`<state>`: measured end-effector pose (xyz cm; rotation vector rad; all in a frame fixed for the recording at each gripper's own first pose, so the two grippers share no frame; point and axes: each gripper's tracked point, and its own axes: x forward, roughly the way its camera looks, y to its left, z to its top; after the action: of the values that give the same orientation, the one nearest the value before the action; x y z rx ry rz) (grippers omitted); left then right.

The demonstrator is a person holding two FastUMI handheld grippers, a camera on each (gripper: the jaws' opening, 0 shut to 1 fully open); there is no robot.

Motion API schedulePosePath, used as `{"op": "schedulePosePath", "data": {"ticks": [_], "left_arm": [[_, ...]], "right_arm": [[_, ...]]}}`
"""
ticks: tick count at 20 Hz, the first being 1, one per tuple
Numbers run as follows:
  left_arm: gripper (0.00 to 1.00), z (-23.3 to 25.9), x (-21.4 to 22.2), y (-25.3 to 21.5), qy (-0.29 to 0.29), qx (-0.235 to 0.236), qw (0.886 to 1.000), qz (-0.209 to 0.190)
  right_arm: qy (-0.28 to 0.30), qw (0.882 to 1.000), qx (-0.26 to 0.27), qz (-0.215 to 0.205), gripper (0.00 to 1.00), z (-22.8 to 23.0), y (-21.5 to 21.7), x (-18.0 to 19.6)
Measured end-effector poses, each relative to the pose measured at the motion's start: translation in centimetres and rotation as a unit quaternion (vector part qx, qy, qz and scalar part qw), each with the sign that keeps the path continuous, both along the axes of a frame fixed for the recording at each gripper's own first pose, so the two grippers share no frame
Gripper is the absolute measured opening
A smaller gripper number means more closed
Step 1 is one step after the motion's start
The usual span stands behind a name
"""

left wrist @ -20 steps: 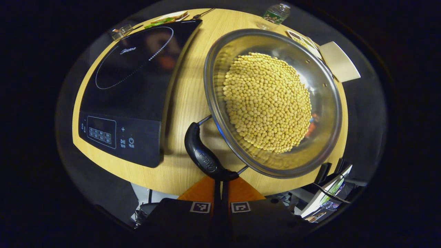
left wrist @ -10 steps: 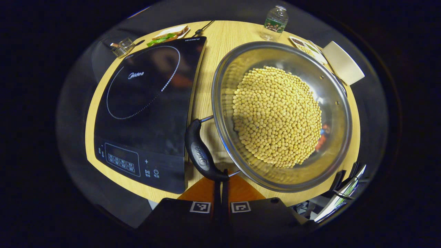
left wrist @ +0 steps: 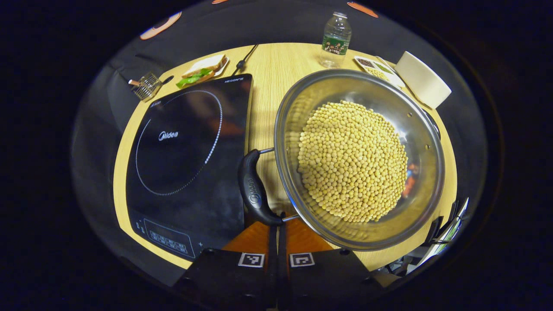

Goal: First push the handle of the pot to place it horizontally, then grasp the pot with both hands and set it on the induction cooktop.

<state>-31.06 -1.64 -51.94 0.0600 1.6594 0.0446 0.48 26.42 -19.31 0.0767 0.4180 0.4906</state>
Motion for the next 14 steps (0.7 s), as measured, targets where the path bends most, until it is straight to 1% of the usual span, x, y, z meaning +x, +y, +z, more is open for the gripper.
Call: {"op": "schedulePosePath", "data": {"ticks": [4, 9, 14], "left_arm": [[0.08, -0.5, 1.3, -0.1, -0.027, -0.012, 0.999, -0.024], [0.08, -1.4, 2.7, 0.1, -0.051, -0.02, 0.997, -0.049], [0.07, -2.0, 4.1, 0.6, -0.074, -0.02, 0.995, -0.069]], "right_arm": [[0.05, 0.999, 0.016, 0.012, 0.96, -3.1, 2.7, -1.1], [0.088, 0.996, 0.002, 0.023, 0.96, -6.7, 4.7, -1.9], [0.146, 0.988, -0.008, 0.044, 0.96, -11.2, 7.7, -3.5]]}}
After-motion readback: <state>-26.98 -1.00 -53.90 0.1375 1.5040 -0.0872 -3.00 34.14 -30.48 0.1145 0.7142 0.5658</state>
